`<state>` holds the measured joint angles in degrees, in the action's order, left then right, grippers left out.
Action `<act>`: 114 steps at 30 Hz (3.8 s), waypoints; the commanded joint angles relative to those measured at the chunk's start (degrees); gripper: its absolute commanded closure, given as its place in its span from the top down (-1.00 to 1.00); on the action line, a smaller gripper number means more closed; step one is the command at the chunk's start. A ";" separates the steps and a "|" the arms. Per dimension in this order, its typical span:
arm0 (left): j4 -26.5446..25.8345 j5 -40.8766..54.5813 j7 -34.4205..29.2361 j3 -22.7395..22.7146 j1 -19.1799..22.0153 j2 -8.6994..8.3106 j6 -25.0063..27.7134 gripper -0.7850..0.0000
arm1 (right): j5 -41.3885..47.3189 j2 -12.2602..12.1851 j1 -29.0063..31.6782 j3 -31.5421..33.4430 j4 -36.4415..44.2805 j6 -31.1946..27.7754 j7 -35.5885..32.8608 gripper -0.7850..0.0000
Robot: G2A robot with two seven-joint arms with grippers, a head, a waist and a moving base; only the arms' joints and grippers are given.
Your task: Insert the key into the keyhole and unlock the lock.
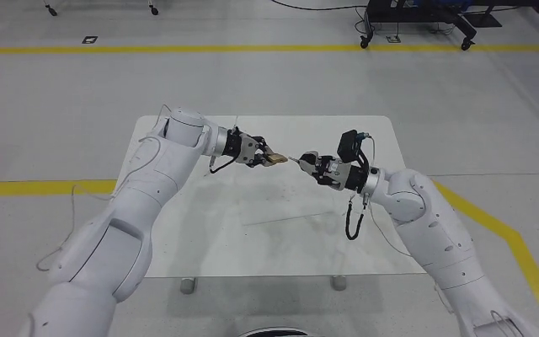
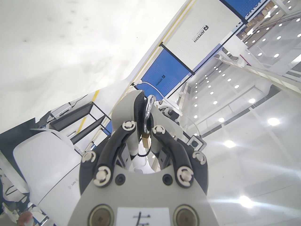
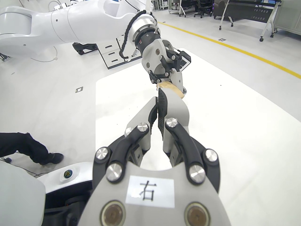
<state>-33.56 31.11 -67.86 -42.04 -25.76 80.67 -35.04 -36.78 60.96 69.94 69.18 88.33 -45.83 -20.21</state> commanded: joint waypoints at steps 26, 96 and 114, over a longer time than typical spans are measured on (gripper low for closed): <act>-4.58 -1.93 6.32 0.28 -1.82 -0.03 -2.39 -1.00 | -50.84 -1.98 5.27 -0.29 21.84 5.67 0.34 -1.00; -5.23 -2.86 2.43 4.43 -0.65 -0.10 -3.81 -1.00 | -66.22 0.60 2.12 -11.67 25.02 8.52 -13.19 -1.00; -4.77 -1.52 2.82 6.00 -0.11 0.30 -4.20 -1.00 | -69.38 1.83 1.09 -15.15 25.97 9.69 -19.43 -1.00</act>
<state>-38.27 29.44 -64.98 -36.14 -25.85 80.93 -39.30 -106.12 62.72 71.11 54.22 114.27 -36.18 -39.35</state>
